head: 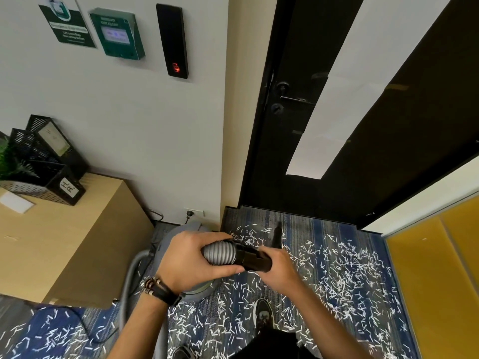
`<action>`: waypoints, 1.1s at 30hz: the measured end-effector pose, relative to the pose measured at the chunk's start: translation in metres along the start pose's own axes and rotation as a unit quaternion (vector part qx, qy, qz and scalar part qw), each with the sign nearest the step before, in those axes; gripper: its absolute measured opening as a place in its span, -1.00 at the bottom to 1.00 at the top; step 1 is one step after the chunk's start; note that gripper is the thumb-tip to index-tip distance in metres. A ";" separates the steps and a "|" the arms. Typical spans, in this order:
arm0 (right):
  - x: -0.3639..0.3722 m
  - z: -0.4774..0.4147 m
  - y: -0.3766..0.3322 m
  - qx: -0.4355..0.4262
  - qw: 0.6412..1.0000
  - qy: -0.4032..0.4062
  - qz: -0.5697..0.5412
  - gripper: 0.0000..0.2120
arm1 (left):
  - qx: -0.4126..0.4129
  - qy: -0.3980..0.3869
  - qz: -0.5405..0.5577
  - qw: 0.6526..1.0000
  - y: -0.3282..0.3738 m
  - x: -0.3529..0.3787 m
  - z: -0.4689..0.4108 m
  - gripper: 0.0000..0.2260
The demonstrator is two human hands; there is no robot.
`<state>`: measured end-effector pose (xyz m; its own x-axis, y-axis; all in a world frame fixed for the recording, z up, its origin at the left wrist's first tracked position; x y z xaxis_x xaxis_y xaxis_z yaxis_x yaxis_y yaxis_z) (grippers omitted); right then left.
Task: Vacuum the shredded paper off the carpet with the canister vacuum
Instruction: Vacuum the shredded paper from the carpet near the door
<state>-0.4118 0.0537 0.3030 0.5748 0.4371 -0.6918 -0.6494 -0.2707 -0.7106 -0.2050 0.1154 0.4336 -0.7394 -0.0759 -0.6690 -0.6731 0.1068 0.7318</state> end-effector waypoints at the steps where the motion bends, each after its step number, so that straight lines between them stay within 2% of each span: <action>1: 0.000 0.003 0.002 0.002 1.000 0.003 -0.003 -0.80 | 0.004 0.009 -0.002 1.000 0.003 -0.001 0.002 -0.43; 4: 0.004 0.007 -0.002 0.004 1.000 0.017 -0.016 -0.88 | 0.019 0.033 0.000 0.999 0.011 -0.010 0.008 -0.46; 10: 0.015 -0.003 -0.033 -0.005 0.999 0.006 -0.045 -0.89 | 0.042 0.089 -0.034 0.995 0.016 -0.047 0.015 -0.47; 15: 0.029 -0.009 -0.063 -0.022 0.999 0.008 -0.047 -0.90 | 0.048 0.095 -0.039 0.994 0.014 -0.073 0.028 -0.50; 17: 0.038 -0.009 -0.072 -0.032 0.998 0.008 -0.054 -0.79 | 0.047 0.098 -0.040 0.993 0.009 -0.083 0.037 -0.50; 24: 0.076 0.005 -0.103 -0.029 0.996 0.011 -0.090 -0.72 | 0.062 0.112 -0.046 0.991 -0.005 -0.112 0.072 -0.48; 29: 0.101 0.011 -0.127 -0.031 0.993 0.013 -0.111 -0.86 | 0.088 0.111 -0.047 0.989 -0.010 -0.137 0.090 -0.47; 33: 0.109 0.017 -0.142 -0.028 0.992 0.015 -0.121 -0.82 | 0.102 0.120 -0.048 0.986 -0.014 -0.150 0.102 -0.46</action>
<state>-0.2655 0.1549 0.3303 0.7254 0.4691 -0.5037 -0.4628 -0.2093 -0.8614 -0.0832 0.2261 0.5109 -0.6714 -0.3256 -0.6658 -0.7411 0.2828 0.6090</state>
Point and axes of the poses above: each hand's wrist, its own z-axis away from the middle knuckle, its own x-axis out of the palm, y = z × x, the point moved 8 cm from there along -z, towards the middle knuckle, and after that the axes turned 3 degrees about -x, right-handed, at the moved point
